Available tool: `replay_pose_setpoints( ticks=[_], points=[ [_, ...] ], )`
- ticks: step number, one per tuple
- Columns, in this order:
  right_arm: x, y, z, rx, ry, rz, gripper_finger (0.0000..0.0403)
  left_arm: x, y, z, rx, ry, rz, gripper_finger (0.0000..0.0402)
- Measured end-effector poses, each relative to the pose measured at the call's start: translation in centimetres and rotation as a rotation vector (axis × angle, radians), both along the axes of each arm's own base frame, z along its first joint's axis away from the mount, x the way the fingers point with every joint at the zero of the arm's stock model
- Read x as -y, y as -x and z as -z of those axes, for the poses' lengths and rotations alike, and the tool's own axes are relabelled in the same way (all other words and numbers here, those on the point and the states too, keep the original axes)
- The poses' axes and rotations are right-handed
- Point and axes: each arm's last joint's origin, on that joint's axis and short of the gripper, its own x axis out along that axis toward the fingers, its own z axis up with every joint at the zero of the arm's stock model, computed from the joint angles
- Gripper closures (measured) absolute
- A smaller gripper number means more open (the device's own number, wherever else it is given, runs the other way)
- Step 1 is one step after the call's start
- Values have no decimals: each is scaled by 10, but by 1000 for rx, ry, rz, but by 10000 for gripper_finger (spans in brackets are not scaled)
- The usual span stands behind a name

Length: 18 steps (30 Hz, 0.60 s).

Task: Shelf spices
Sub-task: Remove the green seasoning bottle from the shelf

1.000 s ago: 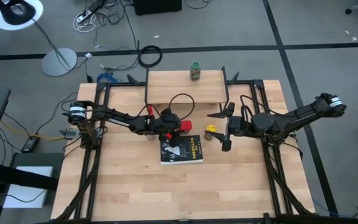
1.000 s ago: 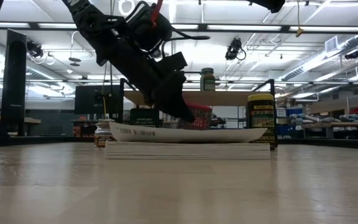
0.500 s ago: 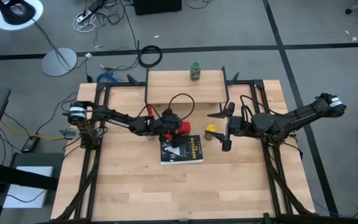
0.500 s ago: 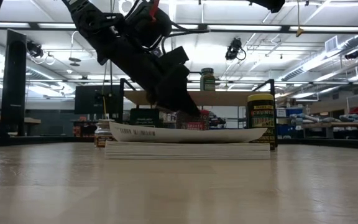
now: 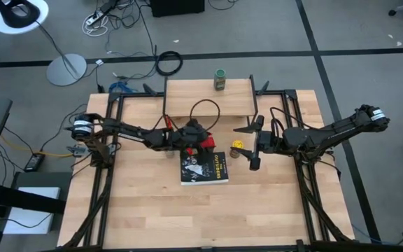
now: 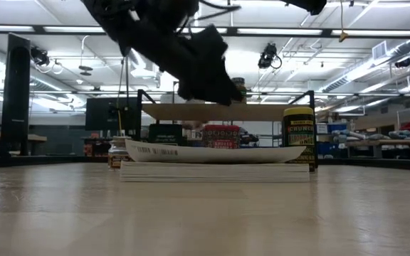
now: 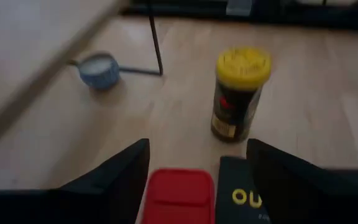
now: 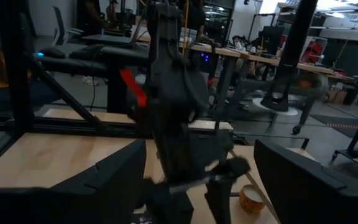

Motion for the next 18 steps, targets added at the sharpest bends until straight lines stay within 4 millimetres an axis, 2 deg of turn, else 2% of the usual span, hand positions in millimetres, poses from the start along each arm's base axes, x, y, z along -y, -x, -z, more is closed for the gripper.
replay_pose_setpoints(
  ticks=[4, 9, 14, 18],
  points=[
    [2, 0, -1, 7, -1, 64, 106, 0, 11, -31, 91, -15, 6, 129],
    [14, 0, -9, 92, -18, 210, 106, 0, 36, -80, 232, -54, -13, 129],
    [46, 1, -11, 123, -56, 507, 106, -1, 68, -120, 319, -127, -79, 129],
    [75, -1, -9, 138, -72, 591, 106, -2, 93, -140, 330, -182, -161, 129]
  ],
)
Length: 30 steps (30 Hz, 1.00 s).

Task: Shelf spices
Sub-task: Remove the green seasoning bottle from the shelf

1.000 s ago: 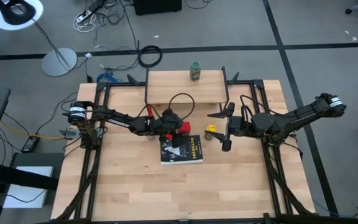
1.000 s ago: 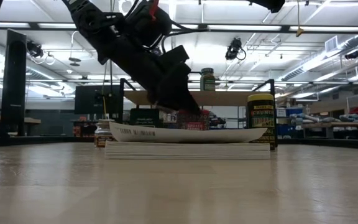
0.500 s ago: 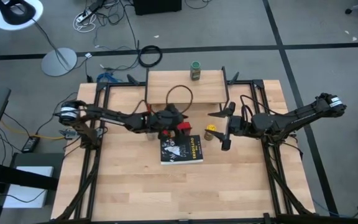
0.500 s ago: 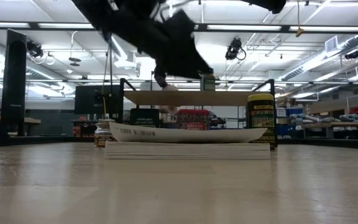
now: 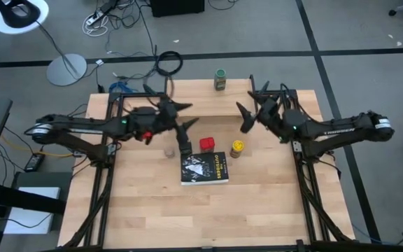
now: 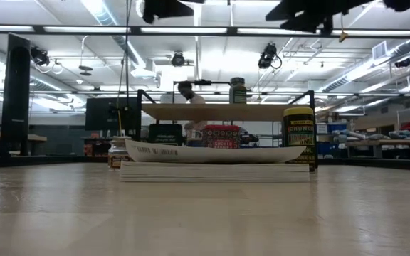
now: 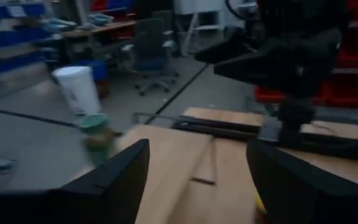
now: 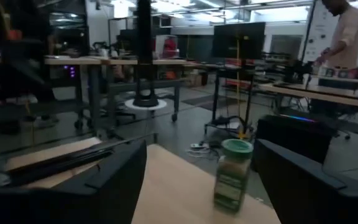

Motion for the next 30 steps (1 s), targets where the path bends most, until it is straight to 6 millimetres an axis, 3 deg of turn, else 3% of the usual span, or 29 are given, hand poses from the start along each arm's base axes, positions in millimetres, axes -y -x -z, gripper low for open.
replay_pose_setpoints(
  ticks=[5, 13, 20, 25, 30],
  points=[
    [35, -8, 6, 49, -26, -37, 106, -1, 29, -16, -2, -6, -53, 129],
    [79, -28, 36, -5, -45, -33, 100, -1, 59, -24, -41, -7, -130, 129],
    [105, -42, 52, 28, -50, -20, 87, -2, 71, -21, -83, 18, -182, 129],
    [122, -62, 52, 6, -58, -40, 73, -2, 73, -20, -74, 25, -182, 129],
    [132, -73, 50, -42, -57, 65, 54, -2, 73, -20, -76, 30, -183, 129]
  ],
)
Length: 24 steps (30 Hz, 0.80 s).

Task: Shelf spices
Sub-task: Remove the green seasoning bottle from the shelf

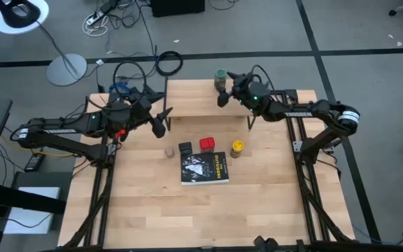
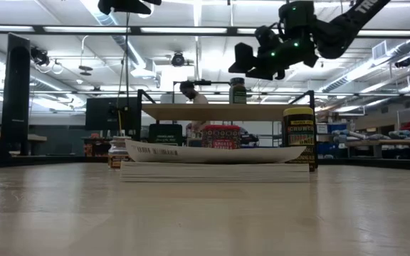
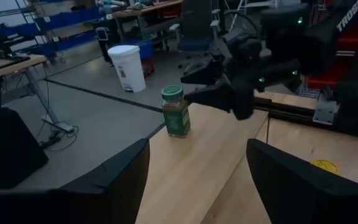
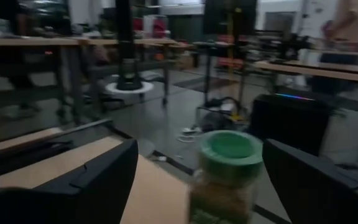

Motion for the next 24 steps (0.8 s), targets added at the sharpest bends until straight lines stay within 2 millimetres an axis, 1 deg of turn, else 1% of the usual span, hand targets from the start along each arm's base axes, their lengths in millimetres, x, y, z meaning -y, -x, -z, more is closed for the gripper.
replay_pose_setpoints(
  ticks=[4, 7, 13, 16, 19, 22, 24],
  points=[
    [3, 2, -1, -5, 5, 52, 49, 0, 1, 3, -21, 14, 0, 129],
    [8, 5, -2, 7, 3, 35, 49, 0, 1, 3, -23, 14, -1, 129],
    [24, 14, 2, 22, -54, 14, 49, 0, 0, 0, 2, -2, 2, 129],
    [30, 18, 1, 33, -60, -26, 49, 0, -1, -2, 20, -7, 3, 129],
    [35, 17, -4, 21, -77, -56, 49, 0, -1, -3, 28, -8, 3, 129],
    [36, 14, -8, -18, -81, -66, 50, 0, -1, -3, 30, -8, 3, 129],
    [36, 13, -12, -11, -71, -83, 50, 0, -1, -4, 41, -9, 3, 129]
  ],
)
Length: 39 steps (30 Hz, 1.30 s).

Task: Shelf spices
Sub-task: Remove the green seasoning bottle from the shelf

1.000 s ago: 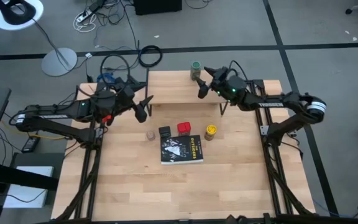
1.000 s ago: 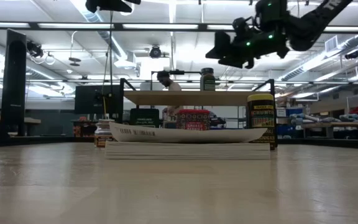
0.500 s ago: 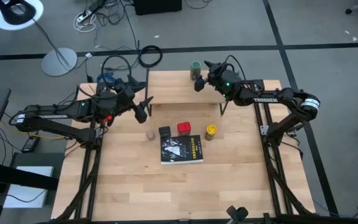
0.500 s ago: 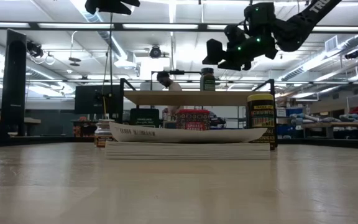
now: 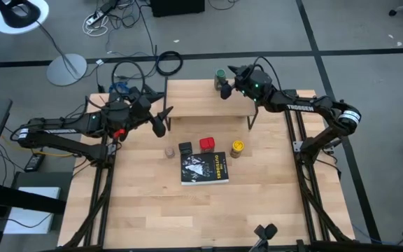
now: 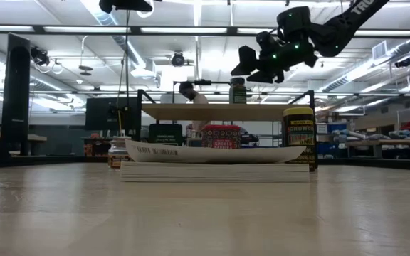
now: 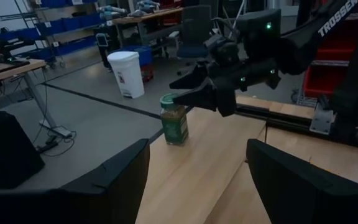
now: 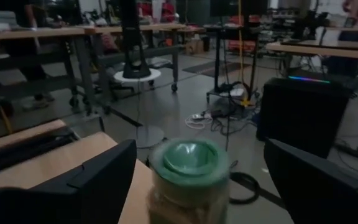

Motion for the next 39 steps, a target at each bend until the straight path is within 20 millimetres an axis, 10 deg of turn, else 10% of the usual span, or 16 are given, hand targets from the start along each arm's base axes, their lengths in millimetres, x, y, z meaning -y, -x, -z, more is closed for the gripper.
replay_pose_setpoints(
  ticks=[28, 39],
  points=[
    [20, -9, 24, -45, -81, -121, 81, 0, 0, -2, 43, 20, -3, 129],
    [18, -10, 23, -17, -99, -116, 172, 0, 0, -1, 28, 20, -3, 129]
  ],
)
